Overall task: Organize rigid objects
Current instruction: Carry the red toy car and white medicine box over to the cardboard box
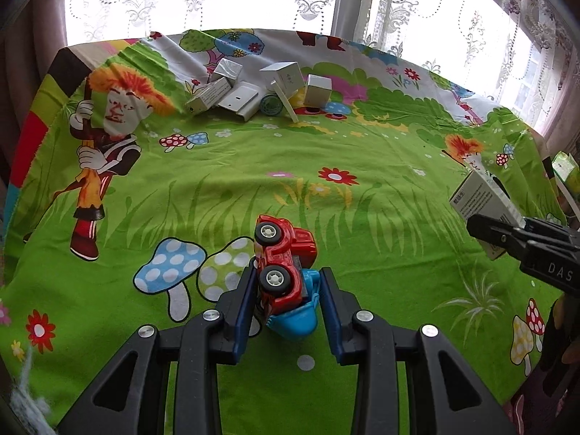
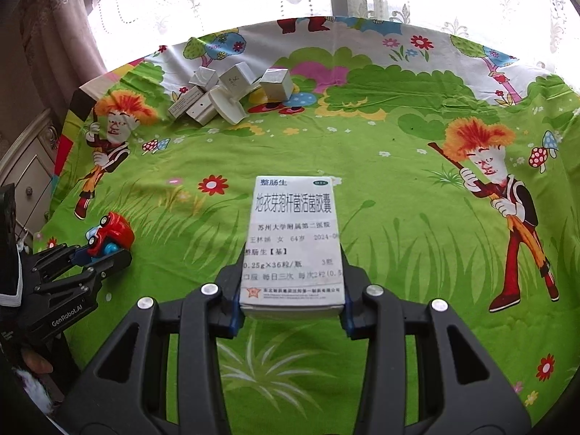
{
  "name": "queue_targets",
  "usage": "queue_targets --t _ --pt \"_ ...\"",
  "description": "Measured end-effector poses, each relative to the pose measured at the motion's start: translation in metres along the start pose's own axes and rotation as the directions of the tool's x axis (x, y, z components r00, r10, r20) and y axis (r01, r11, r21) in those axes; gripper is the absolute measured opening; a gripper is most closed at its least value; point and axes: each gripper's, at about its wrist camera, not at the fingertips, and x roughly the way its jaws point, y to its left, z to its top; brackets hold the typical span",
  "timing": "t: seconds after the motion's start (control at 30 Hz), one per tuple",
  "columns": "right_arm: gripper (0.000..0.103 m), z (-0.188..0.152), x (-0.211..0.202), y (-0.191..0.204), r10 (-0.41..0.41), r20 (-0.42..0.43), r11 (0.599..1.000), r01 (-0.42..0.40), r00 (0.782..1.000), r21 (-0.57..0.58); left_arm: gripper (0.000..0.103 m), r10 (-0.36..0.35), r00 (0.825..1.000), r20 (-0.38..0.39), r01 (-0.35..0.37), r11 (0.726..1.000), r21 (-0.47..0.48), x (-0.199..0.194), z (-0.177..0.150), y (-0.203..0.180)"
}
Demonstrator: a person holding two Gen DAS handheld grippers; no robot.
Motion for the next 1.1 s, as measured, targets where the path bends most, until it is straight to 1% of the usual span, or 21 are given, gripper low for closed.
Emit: queue_targets --t 0.07,0.13,0.27,0.43,0.63,1.1 --pt "0.044 -0.010 -0.002 0.011 0.023 -0.013 1.000 -0.023 1.000 -0.014 0.036 -0.001 1.000 0.001 0.001 1.000 -0.002 -0.005 -0.002 0.000" --pt "0.044 -0.018 -0.006 0.019 0.030 -0.015 0.999 -0.030 0.999 -0.034 0.036 -0.007 1.000 0.000 0.007 1.000 0.005 -0.008 -0.004 -0.003" --pt "0.044 -0.028 -0.019 0.020 0.032 -0.005 0.999 -0.032 0.999 -0.042 0.036 -0.027 1.000 -0.004 0.027 0.999 0.030 -0.014 -0.008 -0.015" --pt "0.044 -0.038 -0.042 0.002 0.027 0.018 1.000 -0.027 0.999 -0.011 0.036 -0.061 0.998 -0.019 0.062 0.995 0.078 -0.016 -0.014 -0.042" --pt "0.044 -0.061 -0.066 -0.022 0.009 0.021 0.999 -0.010 1.000 0.040 0.036 -0.100 0.993 -0.055 0.108 0.982 0.158 -0.015 -0.024 -0.076" --pt "0.044 -0.100 -0.106 -0.073 -0.067 0.035 0.989 0.062 0.997 0.136 0.036 -0.139 0.986 -0.092 0.160 0.946 0.283 -0.026 -0.041 -0.130"
